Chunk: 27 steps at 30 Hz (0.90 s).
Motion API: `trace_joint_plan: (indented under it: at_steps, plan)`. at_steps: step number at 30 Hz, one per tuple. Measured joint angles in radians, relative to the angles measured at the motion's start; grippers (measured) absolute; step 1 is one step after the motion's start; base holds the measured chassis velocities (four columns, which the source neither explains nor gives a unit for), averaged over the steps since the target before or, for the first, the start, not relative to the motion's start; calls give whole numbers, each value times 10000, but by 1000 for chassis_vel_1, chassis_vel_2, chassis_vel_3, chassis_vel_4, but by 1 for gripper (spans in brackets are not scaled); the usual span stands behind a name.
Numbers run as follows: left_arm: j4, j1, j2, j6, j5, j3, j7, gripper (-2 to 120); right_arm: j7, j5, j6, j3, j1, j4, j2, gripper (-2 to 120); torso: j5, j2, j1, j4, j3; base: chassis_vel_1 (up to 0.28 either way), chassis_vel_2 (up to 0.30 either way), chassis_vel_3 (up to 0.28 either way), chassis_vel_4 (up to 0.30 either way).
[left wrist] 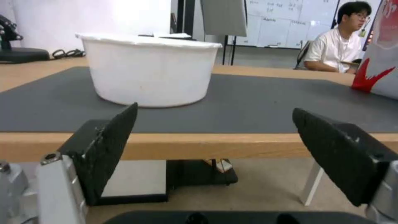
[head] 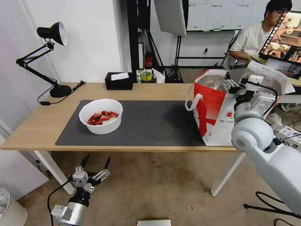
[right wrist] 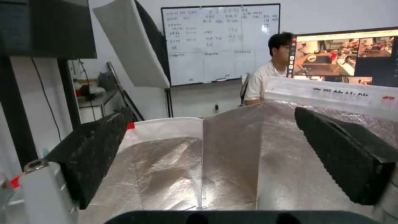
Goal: Pick up the trash from the table and place it into the takeout bag.
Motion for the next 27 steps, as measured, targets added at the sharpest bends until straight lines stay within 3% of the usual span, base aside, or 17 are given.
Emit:
trace_joint_plan:
  at_steps: [12, 16, 19, 27]
  plan:
    - [-112, 68, -33, 10, -6, -55, 3, 100, -720, 4, 161, 207, -273, 309, -132, 100, 0, 0, 0, 0, 0, 0, 0, 0, 0]
    - [-135, 75, -54, 9, 3, -52, 5, 100, -1651, -4, 526, 354, -539, 590, -255, 100, 0, 0, 0, 0, 0, 0, 0, 0, 0]
    - [-143, 75, -82, 10, 35, -16, 7, 100, -3327, -8, 1072, 674, -1177, 1054, -414, 100, 0, 0, 0, 0, 0, 0, 0, 0, 0]
    - [-199, 65, -118, -4, 43, 34, 37, 100, -5354, 193, 1789, 1066, -2524, 1723, -869, 100, 1, 0, -1, -1, -1, 0, 0, 0, 0]
